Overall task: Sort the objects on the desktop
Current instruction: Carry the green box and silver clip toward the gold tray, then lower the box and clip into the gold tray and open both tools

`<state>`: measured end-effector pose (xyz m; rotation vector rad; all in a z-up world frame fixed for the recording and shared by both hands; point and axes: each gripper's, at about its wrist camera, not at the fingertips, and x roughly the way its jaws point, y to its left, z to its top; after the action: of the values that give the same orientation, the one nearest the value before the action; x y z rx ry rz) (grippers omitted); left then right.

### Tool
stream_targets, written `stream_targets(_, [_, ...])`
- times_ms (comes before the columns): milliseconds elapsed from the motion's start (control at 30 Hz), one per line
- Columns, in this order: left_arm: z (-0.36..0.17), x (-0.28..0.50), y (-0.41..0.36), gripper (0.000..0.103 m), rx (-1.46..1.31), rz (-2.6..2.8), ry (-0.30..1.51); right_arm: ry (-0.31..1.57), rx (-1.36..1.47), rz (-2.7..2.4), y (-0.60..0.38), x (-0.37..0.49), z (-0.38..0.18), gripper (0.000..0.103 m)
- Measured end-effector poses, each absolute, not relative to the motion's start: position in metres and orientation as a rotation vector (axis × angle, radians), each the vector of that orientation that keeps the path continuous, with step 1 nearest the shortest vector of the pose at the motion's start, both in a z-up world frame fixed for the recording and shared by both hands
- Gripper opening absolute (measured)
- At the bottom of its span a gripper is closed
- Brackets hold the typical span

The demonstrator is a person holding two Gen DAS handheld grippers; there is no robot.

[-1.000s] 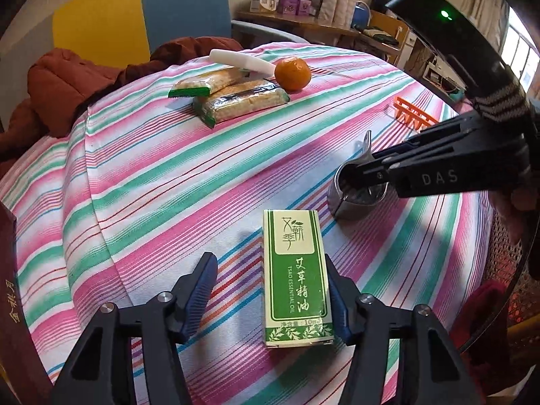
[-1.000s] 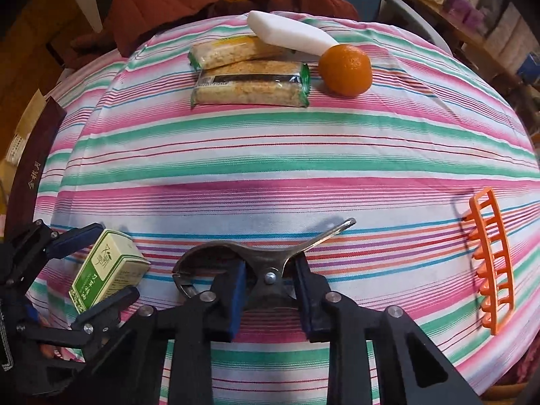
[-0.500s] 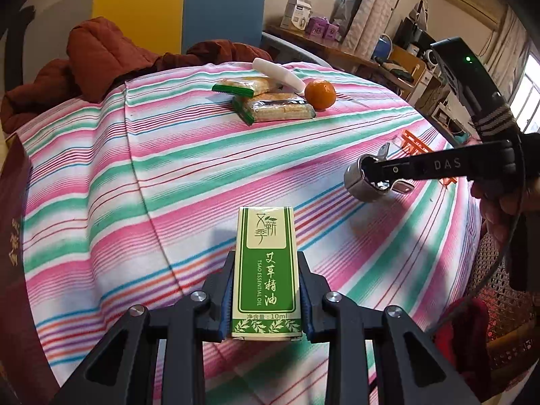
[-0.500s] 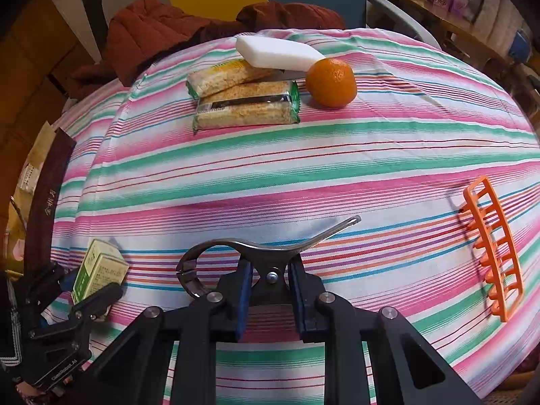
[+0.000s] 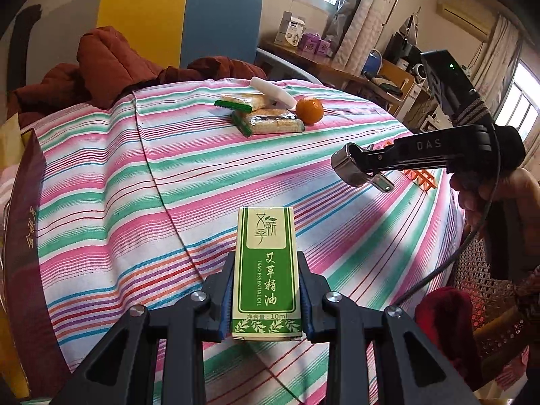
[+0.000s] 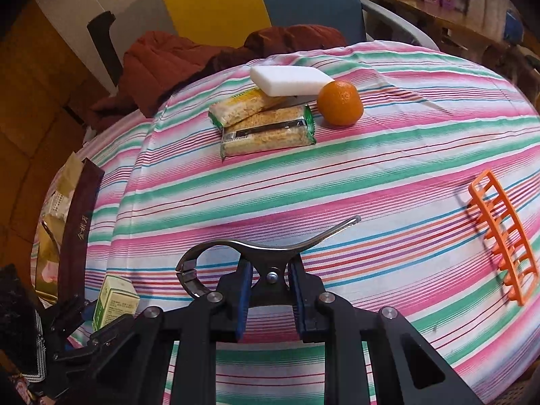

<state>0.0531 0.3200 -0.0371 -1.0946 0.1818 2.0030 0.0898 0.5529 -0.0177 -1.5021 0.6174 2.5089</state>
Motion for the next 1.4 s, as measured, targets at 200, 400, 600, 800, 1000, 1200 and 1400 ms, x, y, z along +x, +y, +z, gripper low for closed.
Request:
stream_targets(200, [-0.025, 0.056, 0.311, 0.030, -1.083, 2.013, 0.137, 0.662, -1.487, 2.502, 0.559, 0.090, -0.019, 0.021])
stream_targets(400, [-0.001, 0.057, 0.281, 0.030, -1.031, 2.070, 0.105, 0.682, -1.472, 2.533, 0.554, 0.088, -0.015, 0.021])
stream_targets(600, [0.018, 0.056, 0.236, 0.030, -0.992, 2.133, 0.055, 0.697, -1.421, 2.561, 0.547, 0.095, -0.006, 0.021])
stream_targets(800, [0.028, 0.049, 0.184, 0.030, -0.987, 2.224, -0.001, 0.739, -1.353, 2.681, 0.502, 0.108, 0.017, 0.021])
stream_targets(1000, [0.030, 0.043, 0.130, 0.030, -0.983, 2.331, -0.041, 0.722, -1.367, 2.839, 0.426, 0.099, 0.036, 0.021])
stream_targets(1200, [0.026, 0.041, 0.075, 0.030, -1.000, 2.442, -0.102, 0.642, -1.410, 2.991, 0.356, 0.087, 0.054, 0.021])
stream_targets(1400, [0.025, 0.033, 0.021, 0.030, -1.017, 2.563, -0.186, 0.501, -1.546, 3.103, 0.281, 0.068, 0.054, 0.021])
